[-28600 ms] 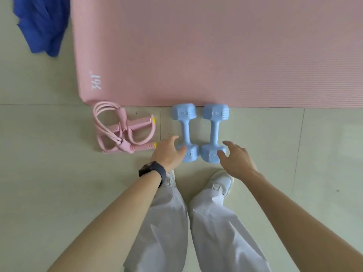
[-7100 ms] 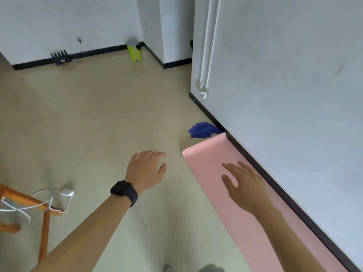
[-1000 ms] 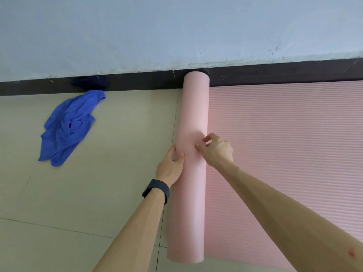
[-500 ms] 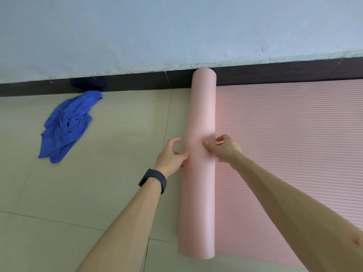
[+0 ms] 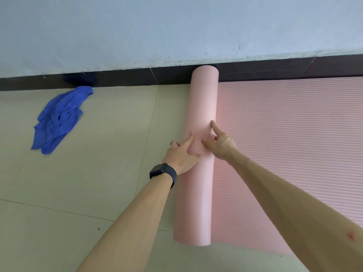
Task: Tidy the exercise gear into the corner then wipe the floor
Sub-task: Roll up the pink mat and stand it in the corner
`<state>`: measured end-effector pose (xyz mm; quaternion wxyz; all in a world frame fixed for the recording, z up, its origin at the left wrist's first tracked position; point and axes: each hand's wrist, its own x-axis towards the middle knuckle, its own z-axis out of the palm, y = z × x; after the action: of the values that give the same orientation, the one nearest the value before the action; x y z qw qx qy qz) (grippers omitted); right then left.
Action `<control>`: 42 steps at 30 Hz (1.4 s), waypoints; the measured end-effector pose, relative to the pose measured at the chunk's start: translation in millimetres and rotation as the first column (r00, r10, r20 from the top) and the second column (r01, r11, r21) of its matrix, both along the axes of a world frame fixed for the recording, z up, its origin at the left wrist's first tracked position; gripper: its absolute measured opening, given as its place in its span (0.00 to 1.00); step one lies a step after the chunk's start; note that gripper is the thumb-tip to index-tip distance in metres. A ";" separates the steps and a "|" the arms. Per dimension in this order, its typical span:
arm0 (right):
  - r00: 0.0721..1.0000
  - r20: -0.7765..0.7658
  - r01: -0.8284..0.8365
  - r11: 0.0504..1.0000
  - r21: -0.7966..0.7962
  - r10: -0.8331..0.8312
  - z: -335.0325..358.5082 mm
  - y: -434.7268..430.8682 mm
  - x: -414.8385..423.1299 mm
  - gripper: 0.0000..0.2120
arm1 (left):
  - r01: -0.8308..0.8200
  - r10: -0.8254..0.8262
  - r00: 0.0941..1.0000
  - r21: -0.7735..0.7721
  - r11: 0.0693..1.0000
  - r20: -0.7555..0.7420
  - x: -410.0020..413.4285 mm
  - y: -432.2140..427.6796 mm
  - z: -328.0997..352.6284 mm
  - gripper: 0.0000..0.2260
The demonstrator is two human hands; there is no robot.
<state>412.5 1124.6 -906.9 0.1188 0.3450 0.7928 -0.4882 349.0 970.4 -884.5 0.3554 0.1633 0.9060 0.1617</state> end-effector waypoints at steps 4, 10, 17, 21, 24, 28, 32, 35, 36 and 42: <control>1.000 -0.024 0.020 0.994 0.108 -0.018 -7.3 12.2 11.5 0.34 | -0.066 0.081 0.990 0.124 0.990 -0.116 2.6 0.6 -0.3 0.28; 0.933 -0.137 -0.224 0.834 0.504 0.334 -2.6 15.4 34.6 0.38 | -0.071 0.081 0.989 0.080 0.994 -0.121 41.4 27.1 4.5 0.29; 0.782 0.070 -0.521 0.589 0.618 0.619 -0.7 66.7 58.6 0.41 | -0.157 0.157 0.952 0.022 0.987 -0.264 69.5 51.2 5.3 0.32; 0.715 0.192 -0.589 0.431 0.684 0.672 2.3 93.4 62.2 0.41 | -0.254 0.283 0.949 0.192 0.948 -0.140 75.5 45.1 5.0 0.23; 0.709 0.217 -0.605 0.420 0.676 0.671 0.4 93.4 66.6 0.38 | -0.334 0.342 0.939 0.190 0.923 -0.013 88.7 52.5 4.0 0.29; 0.797 0.037 -0.452 0.554 0.700 0.603 7.6 94.6 71.5 0.26 | -0.310 0.323 0.941 0.129 0.942 -0.099 109.8 76.7 1.8 0.30; 0.717 -0.072 -0.492 0.577 0.652 0.693 9.0 115.1 80.6 0.37 | -0.279 0.275 0.927 0.018 0.960 -0.255 129.5 103.8 7.0 0.32; 0.643 0.059 -0.619 0.472 0.627 0.764 -2.6 133.9 107.1 0.39 | -0.200 0.169 0.928 -0.060 0.978 -0.332 148.7 126.7 9.2 0.36; 0.658 0.070 -0.619 0.484 0.619 0.750 -6.5 140.8 117.8 0.39 | -0.163 0.142 0.935 -0.040 0.986 -0.325 152.1 131.3 9.8 0.35; 0.672 0.141 -0.658 0.498 0.566 0.727 -5.8 177.3 153.0 0.43 | -0.175 0.192 0.934 0.081 0.981 -0.303 139.0 153.0 15.8 0.31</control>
<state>565.5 1301.9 -912.7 0.1486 -0.0126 0.9765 -0.1554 488.0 1123.5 -868.7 0.1881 0.1106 0.9572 0.1902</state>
